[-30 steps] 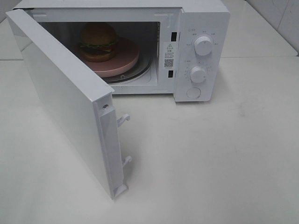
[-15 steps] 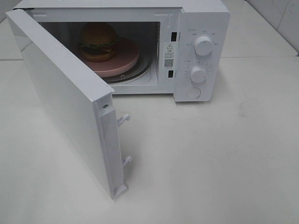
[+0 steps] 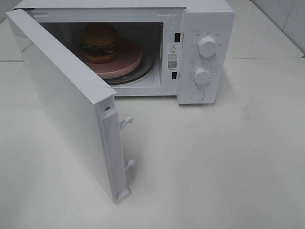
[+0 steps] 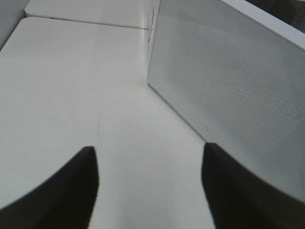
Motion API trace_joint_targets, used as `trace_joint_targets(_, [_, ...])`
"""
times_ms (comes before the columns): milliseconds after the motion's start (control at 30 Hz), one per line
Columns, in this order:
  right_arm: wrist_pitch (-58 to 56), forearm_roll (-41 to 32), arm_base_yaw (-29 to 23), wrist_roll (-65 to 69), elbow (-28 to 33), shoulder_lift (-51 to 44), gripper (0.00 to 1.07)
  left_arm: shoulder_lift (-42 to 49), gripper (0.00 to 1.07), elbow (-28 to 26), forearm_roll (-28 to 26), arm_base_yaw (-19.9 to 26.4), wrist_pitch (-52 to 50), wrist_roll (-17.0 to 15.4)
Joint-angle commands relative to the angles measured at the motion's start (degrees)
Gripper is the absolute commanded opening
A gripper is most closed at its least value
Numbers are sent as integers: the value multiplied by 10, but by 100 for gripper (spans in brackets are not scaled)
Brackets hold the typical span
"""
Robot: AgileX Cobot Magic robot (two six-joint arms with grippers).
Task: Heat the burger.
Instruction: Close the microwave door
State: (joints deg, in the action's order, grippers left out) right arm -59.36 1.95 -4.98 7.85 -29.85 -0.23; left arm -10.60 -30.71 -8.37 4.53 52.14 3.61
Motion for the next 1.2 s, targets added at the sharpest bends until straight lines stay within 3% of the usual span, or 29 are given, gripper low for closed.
trace_joint_targets(33, [-2,2,3,-6,2,-16,76,-29,42,-3,-7,1,-27,-1])
trace_joint_targets(67, [-2,2,3,-6,2,-16,76,-53,29,-3,-6,1,-40,-1])
trace_joint_targets(133, [-2,2,3,-6,2,-16,76,-66,23,-3,-6,1,-49,-2])
trace_joint_targets(167, [-2,2,3,-6,2,-16,76,-91,7,-2,-6,1,-78,-1])
trace_joint_targets(200, [-2,2,3,-6,2,-16,76,-101,0,1,-5,1,-102,1])
trace_joint_targets(433, [-2,2,3,-6,2,-16,76,-146,0,56,-10,1,-261,6])
trace_joint_targets(567, [-2,2,3,-6,2,-16,76,-191,0,105,-17,1,-367,45])
trace_joint_targets(600, [-2,2,3,-6,2,-16,76,-207,0,125,-30,1,-417,68])
trace_joint_targets(700, [-2,2,3,-6,2,-16,76,-234,0,154,-53,-1,-495,84])
trace_joint_targets(900, [-2,2,3,-6,2,-16,76,-266,0,187,-45,-22,-586,90])
trace_joint_targets(967, [-2,2,3,-6,2,-16,76,-297,0,206,-22,-56,-666,90])
trace_joint_targets(1200, [-2,2,3,-6,2,-16,76,-394,0,212,48,-146,-740,87])
